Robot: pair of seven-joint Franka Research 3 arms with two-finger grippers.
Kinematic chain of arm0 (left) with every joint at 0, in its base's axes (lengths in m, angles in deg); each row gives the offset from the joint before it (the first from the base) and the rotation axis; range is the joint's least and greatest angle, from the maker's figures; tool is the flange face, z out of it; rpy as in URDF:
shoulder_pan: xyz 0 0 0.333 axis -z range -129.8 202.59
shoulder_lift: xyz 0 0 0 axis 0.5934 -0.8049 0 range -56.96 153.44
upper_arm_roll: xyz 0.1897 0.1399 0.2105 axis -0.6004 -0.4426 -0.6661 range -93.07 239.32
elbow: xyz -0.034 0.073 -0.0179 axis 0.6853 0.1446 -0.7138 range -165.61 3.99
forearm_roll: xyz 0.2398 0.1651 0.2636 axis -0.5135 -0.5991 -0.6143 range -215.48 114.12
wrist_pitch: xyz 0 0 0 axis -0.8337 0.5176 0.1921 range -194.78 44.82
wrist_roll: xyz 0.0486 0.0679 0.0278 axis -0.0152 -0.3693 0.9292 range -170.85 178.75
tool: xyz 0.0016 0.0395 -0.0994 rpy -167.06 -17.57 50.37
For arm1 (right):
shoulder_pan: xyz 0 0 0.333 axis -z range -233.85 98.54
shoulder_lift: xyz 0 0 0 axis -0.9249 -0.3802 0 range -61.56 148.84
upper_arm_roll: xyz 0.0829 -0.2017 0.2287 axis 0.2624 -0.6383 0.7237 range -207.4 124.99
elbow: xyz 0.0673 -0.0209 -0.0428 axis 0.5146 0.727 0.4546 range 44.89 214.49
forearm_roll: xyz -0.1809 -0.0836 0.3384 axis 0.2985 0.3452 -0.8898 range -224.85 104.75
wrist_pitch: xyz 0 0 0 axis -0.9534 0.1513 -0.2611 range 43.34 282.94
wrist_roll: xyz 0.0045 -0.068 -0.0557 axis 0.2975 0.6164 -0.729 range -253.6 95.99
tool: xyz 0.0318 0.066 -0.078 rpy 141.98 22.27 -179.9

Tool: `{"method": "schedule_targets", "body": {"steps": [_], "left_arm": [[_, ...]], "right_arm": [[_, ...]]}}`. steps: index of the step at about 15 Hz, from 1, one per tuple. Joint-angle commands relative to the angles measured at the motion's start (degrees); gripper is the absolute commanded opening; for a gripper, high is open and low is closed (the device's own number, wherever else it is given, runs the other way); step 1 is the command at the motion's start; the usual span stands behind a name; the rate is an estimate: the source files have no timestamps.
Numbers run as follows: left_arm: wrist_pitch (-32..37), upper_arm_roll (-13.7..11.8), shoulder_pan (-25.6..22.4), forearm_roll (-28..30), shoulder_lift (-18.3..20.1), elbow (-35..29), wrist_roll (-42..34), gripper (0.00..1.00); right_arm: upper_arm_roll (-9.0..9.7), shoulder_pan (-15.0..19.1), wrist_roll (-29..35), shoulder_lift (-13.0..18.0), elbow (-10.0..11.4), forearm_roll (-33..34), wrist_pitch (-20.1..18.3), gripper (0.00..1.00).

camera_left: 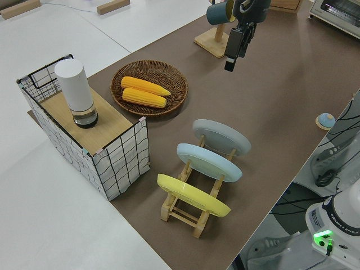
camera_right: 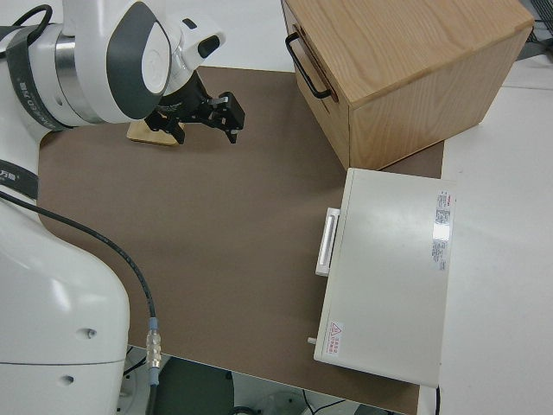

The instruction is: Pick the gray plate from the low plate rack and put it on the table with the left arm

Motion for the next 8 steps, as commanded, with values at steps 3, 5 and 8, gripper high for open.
{"method": "schedule_targets", "body": {"steps": [3,5,8], "left_arm": [[-0.7,0.3,-0.2,-6.2,0.0,-6.5,0.5,1.0],[-0.7,-0.1,-0.4,-6.4,-0.5,-7.6,-0.5,1.0],[-0.9,-0.2,-0.7,-6.9,-2.0,-9.1,-1.6,1.0]], "right_arm": [[0.98,1.1,0.7,0.1,-0.5,0.1,-0.7,0.983],[0.98,1.1,0.7,0.1,-0.5,0.1,-0.8,0.983],[0.98,1.1,0.7,0.2,-0.5,0.1,-0.8,0.983]]}}
